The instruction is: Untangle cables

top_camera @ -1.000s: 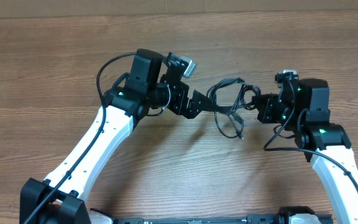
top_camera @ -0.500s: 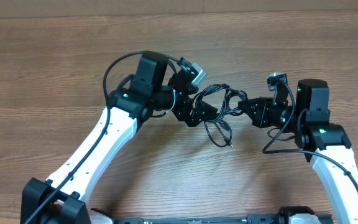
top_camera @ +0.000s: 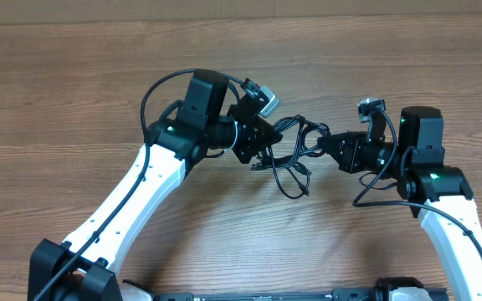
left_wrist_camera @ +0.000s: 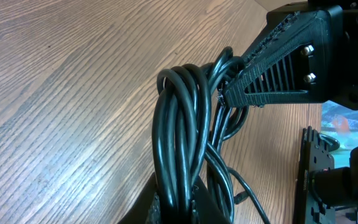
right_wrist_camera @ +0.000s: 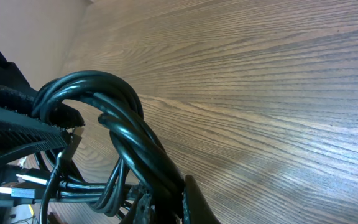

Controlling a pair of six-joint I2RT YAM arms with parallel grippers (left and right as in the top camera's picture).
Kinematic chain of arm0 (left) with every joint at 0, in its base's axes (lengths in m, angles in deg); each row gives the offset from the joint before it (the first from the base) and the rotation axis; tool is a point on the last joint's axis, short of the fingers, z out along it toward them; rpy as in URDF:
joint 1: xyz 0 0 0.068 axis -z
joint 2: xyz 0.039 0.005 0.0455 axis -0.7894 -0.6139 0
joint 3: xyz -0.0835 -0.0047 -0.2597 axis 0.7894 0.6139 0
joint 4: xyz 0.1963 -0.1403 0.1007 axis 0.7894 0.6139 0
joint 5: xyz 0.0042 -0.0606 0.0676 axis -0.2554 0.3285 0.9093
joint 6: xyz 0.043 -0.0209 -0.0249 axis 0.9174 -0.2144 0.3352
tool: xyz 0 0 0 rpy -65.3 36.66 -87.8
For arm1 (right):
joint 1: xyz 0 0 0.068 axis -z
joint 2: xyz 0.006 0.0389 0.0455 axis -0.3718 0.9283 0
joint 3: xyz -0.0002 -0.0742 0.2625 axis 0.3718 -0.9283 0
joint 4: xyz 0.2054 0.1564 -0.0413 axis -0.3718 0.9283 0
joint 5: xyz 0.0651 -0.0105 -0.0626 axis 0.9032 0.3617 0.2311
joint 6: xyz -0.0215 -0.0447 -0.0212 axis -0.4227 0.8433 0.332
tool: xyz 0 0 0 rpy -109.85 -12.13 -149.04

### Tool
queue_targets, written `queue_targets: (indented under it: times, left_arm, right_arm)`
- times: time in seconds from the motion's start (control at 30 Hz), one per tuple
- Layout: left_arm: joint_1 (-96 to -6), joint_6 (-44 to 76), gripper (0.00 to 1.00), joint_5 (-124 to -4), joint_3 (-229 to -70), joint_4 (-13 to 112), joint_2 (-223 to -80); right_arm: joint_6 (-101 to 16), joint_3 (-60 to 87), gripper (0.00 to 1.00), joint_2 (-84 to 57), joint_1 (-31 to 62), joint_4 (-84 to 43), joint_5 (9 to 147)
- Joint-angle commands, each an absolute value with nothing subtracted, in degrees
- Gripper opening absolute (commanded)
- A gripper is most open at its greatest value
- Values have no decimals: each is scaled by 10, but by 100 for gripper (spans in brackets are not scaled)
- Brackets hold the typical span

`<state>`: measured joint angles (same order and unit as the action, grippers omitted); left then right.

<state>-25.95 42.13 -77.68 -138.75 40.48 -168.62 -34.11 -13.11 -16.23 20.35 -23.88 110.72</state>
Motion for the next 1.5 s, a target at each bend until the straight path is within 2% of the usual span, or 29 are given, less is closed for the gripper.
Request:
queue_targets:
  times: [0.0,0.07,0.1,0.17,0.2,0.27,0.5,0.73,1.1,1.3,1.47]
  left_arm:
    - [-258,432,4,-777,-1389,403,-1684]
    - [-258,423,4,-779,-1389,404,-1684]
    - [-258,416,4,-785,-1389,404,-1684]
    - [-258,412,4,-806,-1389,404,-1684]
    - [-259,407,4,-825,-1389,404,-1684]
    - [-258,392,4,-829,-1389,405,-1684]
    - [-264,365,4,-864,-1389,420,-1684]
    - [-307,349,4,-901,-1389,460,-1684]
    - [-362,347,4,-951,-1389,472,-1684]
    - [-363,403,4,-1046,-1389,476,-1684]
    - [-368,402,4,-1050,-1389,476,-1684]
  right_arm:
    - [-345,-116,4,-168,206,-246,1128]
    - [-345,-116,4,-168,206,-245,1128]
    - [-345,-116,10,-168,206,-245,1128]
    - [-345,-116,32,-168,206,-241,1128]
    - [-345,-116,49,-168,206,-237,1128]
    - [-345,-116,60,-168,206,-233,1126]
    - [-345,-116,68,-168,206,-231,1115]
    - [-345,-116,70,-168,206,-229,1100]
    - [-320,-116,79,-168,206,-229,1101]
    - [-279,-116,87,-168,206,-236,1100]
    - [-276,-116,90,-168,206,-252,1089]
